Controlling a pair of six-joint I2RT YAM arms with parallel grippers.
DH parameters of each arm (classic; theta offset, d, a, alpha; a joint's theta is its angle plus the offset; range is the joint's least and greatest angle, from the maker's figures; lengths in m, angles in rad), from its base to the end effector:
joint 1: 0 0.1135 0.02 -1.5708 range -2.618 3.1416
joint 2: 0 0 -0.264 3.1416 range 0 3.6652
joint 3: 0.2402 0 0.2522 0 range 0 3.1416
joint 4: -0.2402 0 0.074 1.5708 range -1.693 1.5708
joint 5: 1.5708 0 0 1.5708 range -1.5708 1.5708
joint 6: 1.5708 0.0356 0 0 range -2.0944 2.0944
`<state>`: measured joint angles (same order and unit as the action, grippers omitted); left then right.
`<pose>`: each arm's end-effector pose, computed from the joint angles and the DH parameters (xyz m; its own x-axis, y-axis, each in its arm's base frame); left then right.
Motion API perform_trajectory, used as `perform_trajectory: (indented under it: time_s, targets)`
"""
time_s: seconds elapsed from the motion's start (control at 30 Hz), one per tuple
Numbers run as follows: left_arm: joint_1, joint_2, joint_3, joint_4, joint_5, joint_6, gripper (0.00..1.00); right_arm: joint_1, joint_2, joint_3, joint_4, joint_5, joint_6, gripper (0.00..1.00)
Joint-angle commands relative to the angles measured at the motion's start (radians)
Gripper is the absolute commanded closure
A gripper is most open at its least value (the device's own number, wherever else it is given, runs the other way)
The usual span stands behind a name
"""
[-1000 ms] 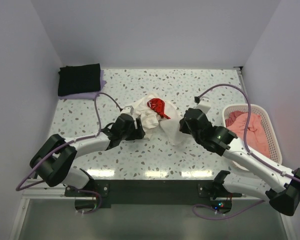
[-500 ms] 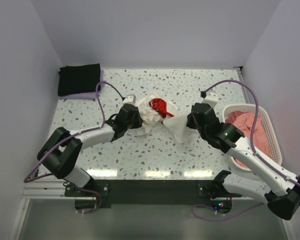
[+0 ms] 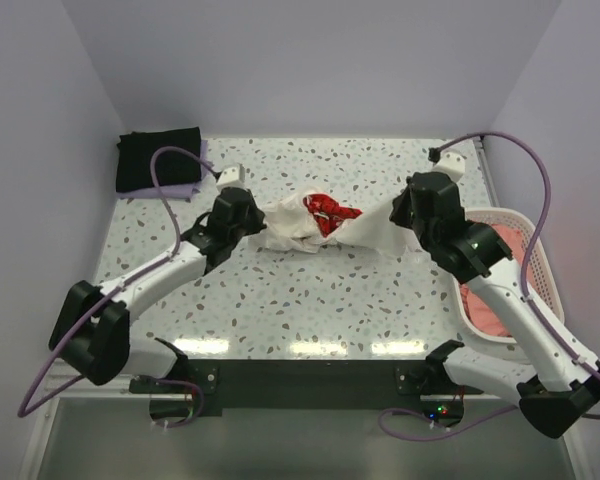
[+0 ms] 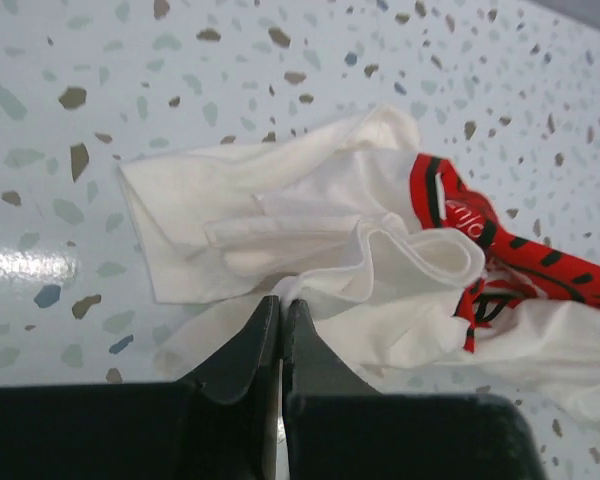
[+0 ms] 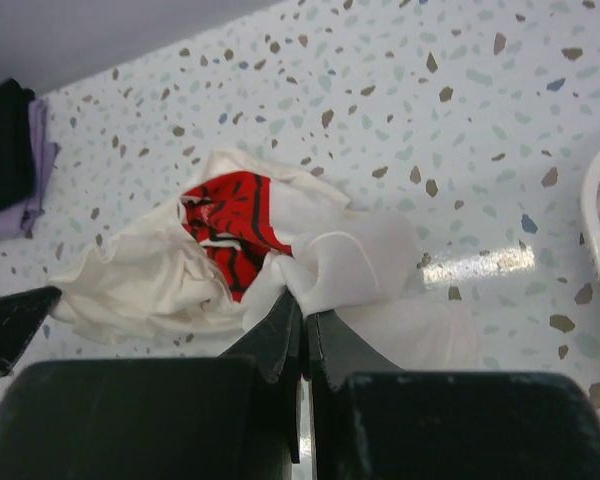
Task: Fold and stack the t-shirts
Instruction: Flatten the tshirt out
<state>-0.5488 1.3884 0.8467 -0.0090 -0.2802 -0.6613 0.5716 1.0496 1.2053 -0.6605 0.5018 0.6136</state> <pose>0.2655 -0.1508 0.2416 -0.5367 -0.3636 -0.7614 -0.0372 0.9117 -0.4091 0.1887 0.1010 0.3888 -0.4018 0.3418 -0.8496 0.1360 0.9397 0.3138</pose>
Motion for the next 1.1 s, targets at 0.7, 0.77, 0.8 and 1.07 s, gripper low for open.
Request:
perform_trajectory:
  time_s: [0.7,0.77,0.8,1.07]
  targets:
    - [0.383,0.112,0.914,-0.228,0.186,0.077,1.0,-0.484,0.366,0.648,0.286,-0.308,0.106,1.0]
    - [0.406,0.118,0.969,-0.25,0.206,0.086,1.0,-0.496,0.349,0.678,0.288,-0.315,0.115,1.0]
    - [0.427,0.113,1.004,-0.269,0.222,0.088,1.0,-0.509,0.317,0.678,0.295,-0.31,0.117,1.0]
    - [0.521,0.001,0.913,-0.299,0.312,0.081,1.0,-0.521,0.178,0.585,0.203,-0.324,0.11,1.0]
